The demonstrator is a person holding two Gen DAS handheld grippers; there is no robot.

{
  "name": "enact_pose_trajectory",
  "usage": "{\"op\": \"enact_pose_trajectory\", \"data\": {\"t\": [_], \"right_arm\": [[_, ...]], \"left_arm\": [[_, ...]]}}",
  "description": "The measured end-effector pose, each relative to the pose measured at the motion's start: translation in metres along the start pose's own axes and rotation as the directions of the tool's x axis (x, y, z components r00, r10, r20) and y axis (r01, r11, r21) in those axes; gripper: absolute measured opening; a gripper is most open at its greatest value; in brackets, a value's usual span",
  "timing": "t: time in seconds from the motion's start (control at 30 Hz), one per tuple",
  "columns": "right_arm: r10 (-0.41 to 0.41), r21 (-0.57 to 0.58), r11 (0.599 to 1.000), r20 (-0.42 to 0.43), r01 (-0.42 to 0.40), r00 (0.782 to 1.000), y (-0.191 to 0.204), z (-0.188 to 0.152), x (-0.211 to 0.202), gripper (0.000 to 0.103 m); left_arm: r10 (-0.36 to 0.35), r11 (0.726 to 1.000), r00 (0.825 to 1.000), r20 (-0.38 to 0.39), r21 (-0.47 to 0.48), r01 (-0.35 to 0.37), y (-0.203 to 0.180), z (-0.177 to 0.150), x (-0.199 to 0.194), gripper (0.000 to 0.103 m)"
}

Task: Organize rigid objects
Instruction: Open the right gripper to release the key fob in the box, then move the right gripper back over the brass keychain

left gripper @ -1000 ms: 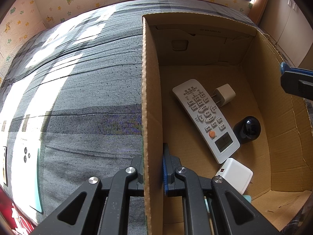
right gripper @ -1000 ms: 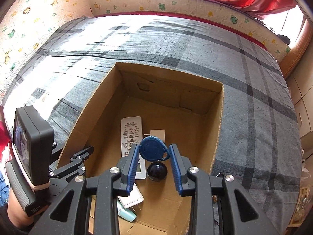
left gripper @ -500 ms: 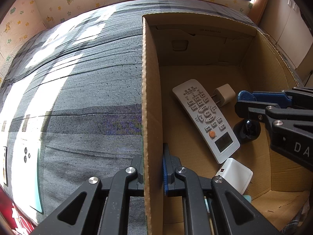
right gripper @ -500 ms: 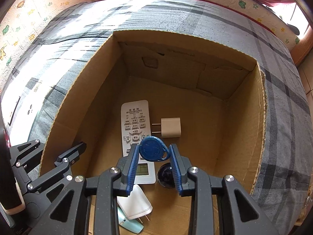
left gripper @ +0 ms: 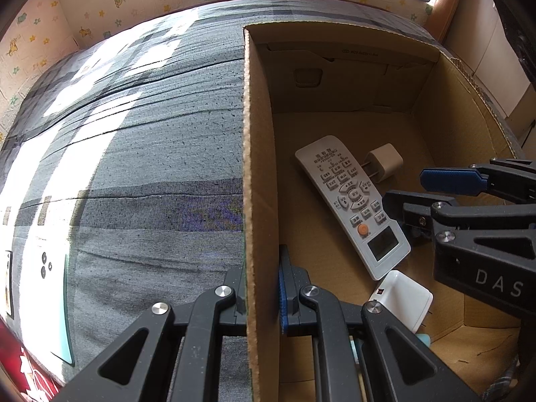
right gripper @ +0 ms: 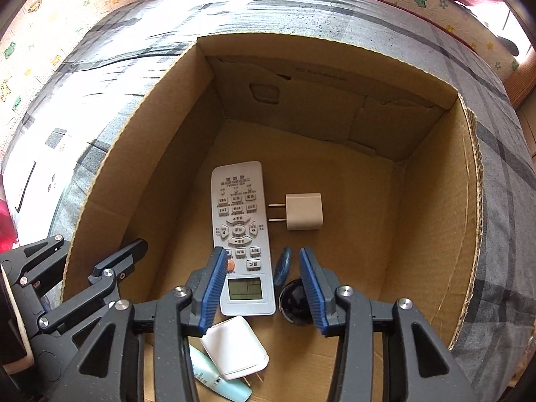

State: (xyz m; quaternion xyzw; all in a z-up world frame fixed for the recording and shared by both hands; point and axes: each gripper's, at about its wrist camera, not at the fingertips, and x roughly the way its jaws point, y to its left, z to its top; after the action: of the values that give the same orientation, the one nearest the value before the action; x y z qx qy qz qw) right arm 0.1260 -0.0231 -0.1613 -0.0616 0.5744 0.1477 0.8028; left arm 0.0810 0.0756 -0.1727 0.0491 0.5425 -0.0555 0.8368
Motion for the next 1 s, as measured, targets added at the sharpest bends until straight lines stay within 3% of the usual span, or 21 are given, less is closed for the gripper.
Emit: {"op": "enact_pose_trajectory", "data": {"t": [0.4,1.0], "right_arm": [[0.009,0.002,1.000,0.056,-0.010,0.998,0.008,-0.005,-0.022,0.054],[-0.019,0.030,0.999,0.152,0.015,0.988,-0.011,-0.007,-0.078,0.086]], "left_arm": [[0.004,1.000,1.000,0.001,0.002,-0.004,-0.001,-0.001,0.001,0.011],[0.017,1.000,1.000,-0.002,0.010,-0.017,-0.006,0.000,0.001,0.011]]}}
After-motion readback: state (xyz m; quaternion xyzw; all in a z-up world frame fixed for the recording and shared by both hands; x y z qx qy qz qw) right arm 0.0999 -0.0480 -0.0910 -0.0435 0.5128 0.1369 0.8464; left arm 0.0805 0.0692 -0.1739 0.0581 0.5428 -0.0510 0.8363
